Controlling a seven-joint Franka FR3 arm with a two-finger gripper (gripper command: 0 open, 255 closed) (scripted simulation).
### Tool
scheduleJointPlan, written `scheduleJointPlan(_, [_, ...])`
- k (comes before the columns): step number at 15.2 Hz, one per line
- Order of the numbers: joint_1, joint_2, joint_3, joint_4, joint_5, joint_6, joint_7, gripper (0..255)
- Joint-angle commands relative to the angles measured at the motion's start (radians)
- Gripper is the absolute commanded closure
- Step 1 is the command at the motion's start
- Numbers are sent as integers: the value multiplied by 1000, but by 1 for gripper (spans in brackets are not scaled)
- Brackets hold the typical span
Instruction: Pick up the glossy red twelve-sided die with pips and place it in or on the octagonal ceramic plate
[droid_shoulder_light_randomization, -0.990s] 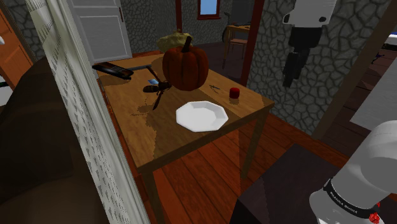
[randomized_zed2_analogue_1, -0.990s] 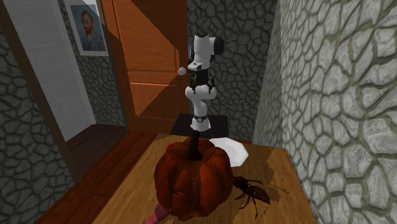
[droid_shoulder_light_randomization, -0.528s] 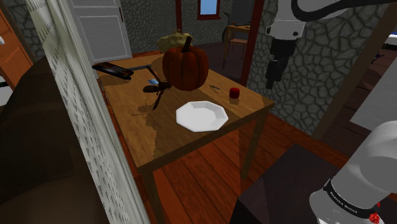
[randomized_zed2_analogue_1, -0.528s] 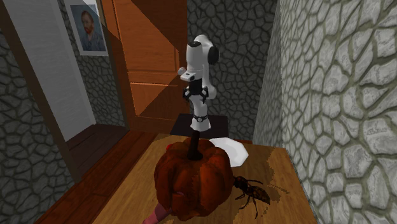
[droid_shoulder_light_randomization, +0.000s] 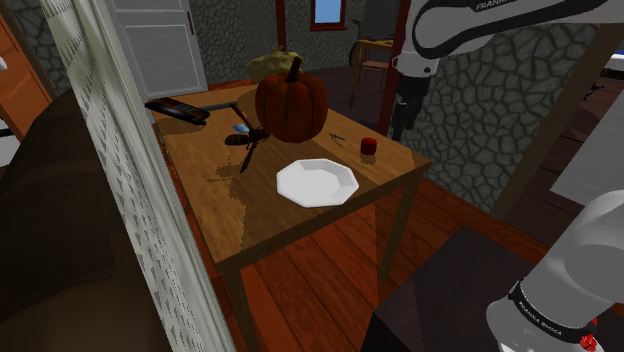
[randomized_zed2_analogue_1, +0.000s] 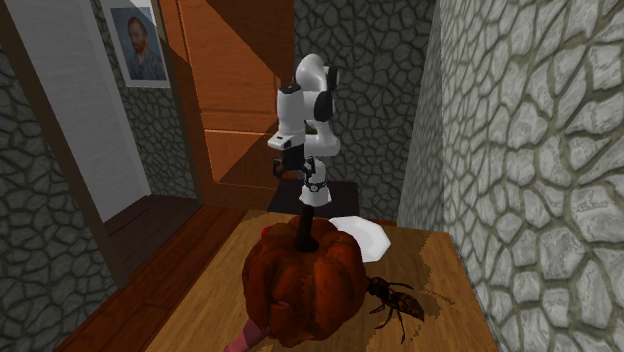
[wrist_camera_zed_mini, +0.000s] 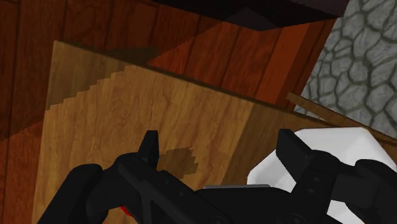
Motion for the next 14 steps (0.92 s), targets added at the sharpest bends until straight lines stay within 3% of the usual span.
scheduleJointPlan(1, [-5,63,-14,27,-2,42,-29,0])
scheduleJointPlan(14, [-35,497,-54,338,34,196,-174,0])
